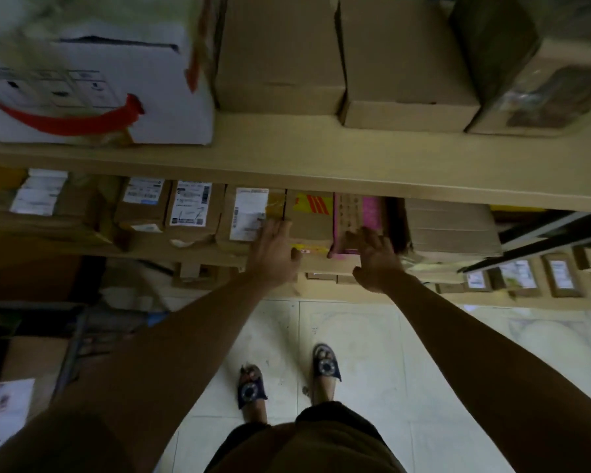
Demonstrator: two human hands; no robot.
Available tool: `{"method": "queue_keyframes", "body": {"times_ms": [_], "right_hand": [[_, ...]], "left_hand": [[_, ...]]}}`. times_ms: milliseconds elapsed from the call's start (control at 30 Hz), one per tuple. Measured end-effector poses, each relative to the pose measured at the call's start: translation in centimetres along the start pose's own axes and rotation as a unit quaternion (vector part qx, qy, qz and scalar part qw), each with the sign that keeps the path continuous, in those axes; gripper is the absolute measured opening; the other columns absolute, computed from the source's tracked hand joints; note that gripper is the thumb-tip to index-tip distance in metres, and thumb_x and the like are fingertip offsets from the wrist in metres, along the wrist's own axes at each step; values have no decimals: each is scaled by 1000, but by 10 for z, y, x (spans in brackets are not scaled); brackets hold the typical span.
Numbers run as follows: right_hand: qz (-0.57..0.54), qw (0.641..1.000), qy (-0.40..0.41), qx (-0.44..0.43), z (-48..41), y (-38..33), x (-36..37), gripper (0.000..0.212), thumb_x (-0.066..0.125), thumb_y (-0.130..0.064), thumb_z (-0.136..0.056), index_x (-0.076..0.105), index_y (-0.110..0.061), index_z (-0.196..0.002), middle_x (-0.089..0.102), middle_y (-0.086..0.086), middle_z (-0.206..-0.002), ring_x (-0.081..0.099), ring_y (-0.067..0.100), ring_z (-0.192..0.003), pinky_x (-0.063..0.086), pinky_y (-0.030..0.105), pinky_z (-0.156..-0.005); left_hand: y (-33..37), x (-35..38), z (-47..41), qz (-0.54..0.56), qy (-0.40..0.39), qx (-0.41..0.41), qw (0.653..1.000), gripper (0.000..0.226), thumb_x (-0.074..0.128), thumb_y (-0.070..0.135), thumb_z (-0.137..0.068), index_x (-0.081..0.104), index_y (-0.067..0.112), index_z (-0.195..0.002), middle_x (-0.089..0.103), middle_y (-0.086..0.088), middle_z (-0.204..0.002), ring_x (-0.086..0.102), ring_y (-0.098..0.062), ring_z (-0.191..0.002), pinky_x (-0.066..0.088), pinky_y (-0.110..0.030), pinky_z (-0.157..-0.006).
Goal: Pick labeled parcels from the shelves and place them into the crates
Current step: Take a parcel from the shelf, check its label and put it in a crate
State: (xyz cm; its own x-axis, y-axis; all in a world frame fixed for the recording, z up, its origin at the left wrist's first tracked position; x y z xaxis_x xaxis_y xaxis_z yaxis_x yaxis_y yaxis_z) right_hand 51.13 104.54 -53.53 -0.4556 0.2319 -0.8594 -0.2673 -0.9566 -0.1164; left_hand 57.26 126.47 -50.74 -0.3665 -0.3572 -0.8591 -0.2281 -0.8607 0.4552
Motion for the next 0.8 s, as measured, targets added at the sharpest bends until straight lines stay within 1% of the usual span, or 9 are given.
{"method": "queue_keyframes", "body": {"times_ms": [67, 133, 200, 267, 433, 467, 600, 700, 800], "right_hand": [[27, 998, -38, -38, -3, 11, 4, 88, 60, -28, -90, 9, -35, -161, 0, 5, -170, 3, 35, -155, 18, 50, -125], [34, 996, -60, -60, -5, 17, 0, 89, 59, -26, -91, 5, -38, -161, -6, 5, -170, -5, 32, -156, 9, 49, -127], [31, 993, -74, -81, -11, 22, -2, 90, 59, -26, -91, 3, -41, -160, -6, 4, -170, -7, 31, -156, 9, 52, -126], [31, 990, -81, -108, -12, 23, -3, 91, 60, -23, -88, 7, -41, -160, -1, 4, -170, -5, 32, -156, 11, 54, -126], [26, 987, -90, -129, -9, 20, -13, 91, 60, -13, -87, 11, -37, -160, 3, 4, -169, -4, 31, -156, 5, 51, -127], [24, 987, -97, -128, -9, 18, -15, 90, 60, -12, -87, 12, -37, -160, 5, 4, -169, -2, 32, -156, 7, 51, -127], [-12, 989, -105, -102, -17, 18, -11, 92, 62, -14, -82, 18, -43, -156, 20, 2, -161, 14, 37, -151, 27, 57, -121], [-10, 989, -108, -99, -17, 17, -11, 92, 65, -16, -81, 19, -37, -157, 26, 5, -158, 21, 35, -148, 30, 53, -120], [-13, 988, -113, -104, -19, 16, -15, 89, 66, -19, -84, 21, -34, -158, 28, 7, -157, 23, 35, -146, 29, 51, -120]], "left_hand": [[12, 14, -10, 19, 8, -44, 999, 77, 65, 44, -91, 29, 18, -153, 30, -17, -152, 32, -37, -141, 37, -51, -111], [23, 24, -19, 35, 20, -101, 994, 91, 66, 63, -81, 28, 21, -152, 30, -19, -150, 28, -41, -141, 33, -54, -112], [34, 32, -27, 33, 36, -148, 988, 105, 63, 78, -70, 27, 22, -151, 29, -20, -150, 25, -43, -142, 27, -58, -114], [45, 38, -33, 18, 45, -187, 981, 113, 65, 84, -66, 26, 22, -152, 28, -20, -152, 24, -44, -143, 23, -59, -115], [58, 53, -40, -2, 71, -217, 974, 116, 68, 81, -66, 22, 19, -153, 26, -22, -152, 24, -45, -142, 24, -65, -115], [58, 55, -41, -2, 83, -218, 972, 114, 69, 79, -66, 24, 20, -152, 28, -23, -150, 26, -45, -140, 26, -64, -114], [60, 49, -42, 45, 126, -228, 964, 109, 81, 68, -61, 29, 26, -147, 35, -21, -140, 33, -44, -132, 33, -61, -108], [59, 41, -40, 76, 134, -237, 959, 111, 85, 67, -58, 29, 28, -147, 32, -22, -143, 30, -46, -135, 33, -62, -108], [66, 32, -31, 94, 166, -223, 956, 105, 86, 63, -58, 34, 27, -143, 32, -22, -145, 33, -46, -135, 35, -62, -108]]}}
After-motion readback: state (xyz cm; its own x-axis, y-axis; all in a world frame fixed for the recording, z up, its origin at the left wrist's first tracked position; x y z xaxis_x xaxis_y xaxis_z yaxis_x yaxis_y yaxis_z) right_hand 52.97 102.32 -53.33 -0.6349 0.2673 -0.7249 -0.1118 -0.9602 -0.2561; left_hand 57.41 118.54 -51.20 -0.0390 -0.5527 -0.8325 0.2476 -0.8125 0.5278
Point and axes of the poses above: each hand's wrist, its own z-axis away from the middle knuckle, its own x-axis out of the palm, y = z × x, the point moved 3 cm from there along -z, towards the middle knuckle
